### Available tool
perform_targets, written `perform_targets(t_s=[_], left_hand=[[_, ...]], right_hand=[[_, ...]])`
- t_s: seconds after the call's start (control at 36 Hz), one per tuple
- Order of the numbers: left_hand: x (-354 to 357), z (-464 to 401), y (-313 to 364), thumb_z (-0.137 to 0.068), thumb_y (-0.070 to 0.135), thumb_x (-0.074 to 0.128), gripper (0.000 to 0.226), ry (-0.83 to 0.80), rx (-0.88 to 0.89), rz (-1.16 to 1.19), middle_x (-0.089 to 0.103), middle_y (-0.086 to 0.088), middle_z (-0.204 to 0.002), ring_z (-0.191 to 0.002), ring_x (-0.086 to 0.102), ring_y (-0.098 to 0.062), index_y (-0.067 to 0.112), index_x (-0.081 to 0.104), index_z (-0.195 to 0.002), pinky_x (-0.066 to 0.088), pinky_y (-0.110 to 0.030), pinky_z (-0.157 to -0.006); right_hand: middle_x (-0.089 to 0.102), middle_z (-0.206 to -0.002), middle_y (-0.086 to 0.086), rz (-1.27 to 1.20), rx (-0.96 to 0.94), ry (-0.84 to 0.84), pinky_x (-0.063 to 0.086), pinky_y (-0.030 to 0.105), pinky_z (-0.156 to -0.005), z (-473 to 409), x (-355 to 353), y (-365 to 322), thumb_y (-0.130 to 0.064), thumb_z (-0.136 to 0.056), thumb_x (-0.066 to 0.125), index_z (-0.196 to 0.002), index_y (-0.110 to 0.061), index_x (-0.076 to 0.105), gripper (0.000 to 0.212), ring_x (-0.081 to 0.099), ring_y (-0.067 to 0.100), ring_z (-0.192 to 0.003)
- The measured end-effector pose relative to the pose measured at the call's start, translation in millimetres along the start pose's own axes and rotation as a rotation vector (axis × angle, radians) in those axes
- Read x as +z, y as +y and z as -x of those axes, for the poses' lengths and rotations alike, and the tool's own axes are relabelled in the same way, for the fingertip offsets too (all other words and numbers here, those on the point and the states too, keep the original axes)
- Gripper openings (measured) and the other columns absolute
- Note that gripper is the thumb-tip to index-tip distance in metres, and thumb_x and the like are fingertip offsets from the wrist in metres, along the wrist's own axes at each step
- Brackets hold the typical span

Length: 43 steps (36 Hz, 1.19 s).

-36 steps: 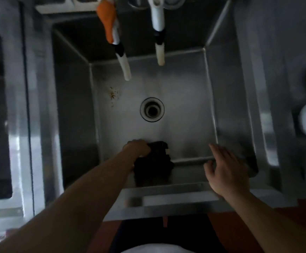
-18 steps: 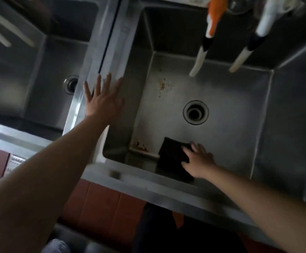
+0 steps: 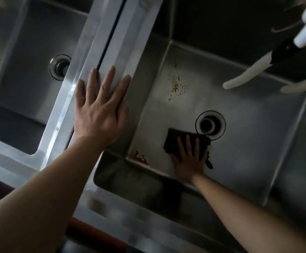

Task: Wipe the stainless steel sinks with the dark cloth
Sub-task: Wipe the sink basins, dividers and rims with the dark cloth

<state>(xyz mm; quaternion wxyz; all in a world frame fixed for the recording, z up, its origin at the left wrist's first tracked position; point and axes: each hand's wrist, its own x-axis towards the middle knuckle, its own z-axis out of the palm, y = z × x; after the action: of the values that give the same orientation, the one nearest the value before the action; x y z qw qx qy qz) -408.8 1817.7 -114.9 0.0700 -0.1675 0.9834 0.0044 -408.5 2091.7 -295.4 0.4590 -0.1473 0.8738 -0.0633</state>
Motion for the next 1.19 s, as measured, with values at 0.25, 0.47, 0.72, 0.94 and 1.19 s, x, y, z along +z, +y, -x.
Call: perform_targets(t_s=[0.25, 0.47, 0.72, 0.94, 1.19], left_hand=[[1, -2, -1, -0.099, 0.048, 0.034, 0.060, 0.000, 0.002, -0.020, 0.015, -0.002, -0.166, -0.152, 0.008, -0.038, 0.036, 0.023, -0.156, 0.010, -0.060, -0.120], [2, -2, -3, -0.098, 0.045, 0.038, 0.060, -0.012, 0.014, -0.021, 0.017, -0.003, -0.166, -0.152, 0.008, -0.039, 0.033, 0.025, -0.156, 0.012, -0.062, -0.119], [0, -2, -3, -0.099, 0.046, 0.035, 0.061, -0.043, 0.024, -0.021, 0.016, -0.004, -0.166, -0.152, 0.006, -0.040, 0.034, 0.022, -0.157, 0.010, -0.062, -0.119], [0, -2, -2, -0.100, 0.047, 0.034, 0.058, -0.033, 0.019, -0.012, 0.018, -0.004, -0.165, -0.152, 0.009, -0.040, 0.033, 0.026, -0.156, 0.011, -0.062, -0.119], [1, -2, -4, -0.099, 0.048, 0.033, 0.061, -0.044, 0.032, -0.011, 0.015, -0.004, -0.166, -0.152, 0.007, -0.040, 0.033, 0.023, -0.157, 0.010, -0.063, -0.119]], right_hand=[[-0.029, -0.161, 0.001, -0.420, 0.431, 0.354, -0.011, 0.073, -0.108, -140, -124, -61, -0.069, -0.093, 0.022, -0.153, -0.035, -0.019, 0.079, -0.030, 0.035, -0.145], [-0.021, -0.163, -0.002, -0.270, 0.207, 0.353, -0.020, 0.067, -0.108, -187, -184, -81, -0.068, -0.094, 0.020, -0.152, -0.046, -0.010, 0.069, -0.028, 0.031, -0.146], [-0.028, -0.160, -0.004, 0.101, -0.086, 0.116, -0.021, 0.067, -0.108, -102, -70, -67, -0.074, -0.092, 0.020, -0.146, -0.050, -0.020, 0.071, -0.033, 0.030, -0.144], [-0.031, -0.158, -0.007, 0.086, 0.022, 0.061, -0.017, 0.063, -0.113, -29, 4, -66, -0.071, -0.094, 0.012, -0.140, -0.053, -0.028, 0.064, -0.037, 0.027, -0.142], [-0.024, -0.162, -0.004, -0.364, 0.278, 0.303, -0.014, 0.067, -0.112, -160, -153, -85, -0.059, -0.099, 0.022, -0.152, -0.048, -0.008, 0.061, -0.028, 0.030, -0.146]])
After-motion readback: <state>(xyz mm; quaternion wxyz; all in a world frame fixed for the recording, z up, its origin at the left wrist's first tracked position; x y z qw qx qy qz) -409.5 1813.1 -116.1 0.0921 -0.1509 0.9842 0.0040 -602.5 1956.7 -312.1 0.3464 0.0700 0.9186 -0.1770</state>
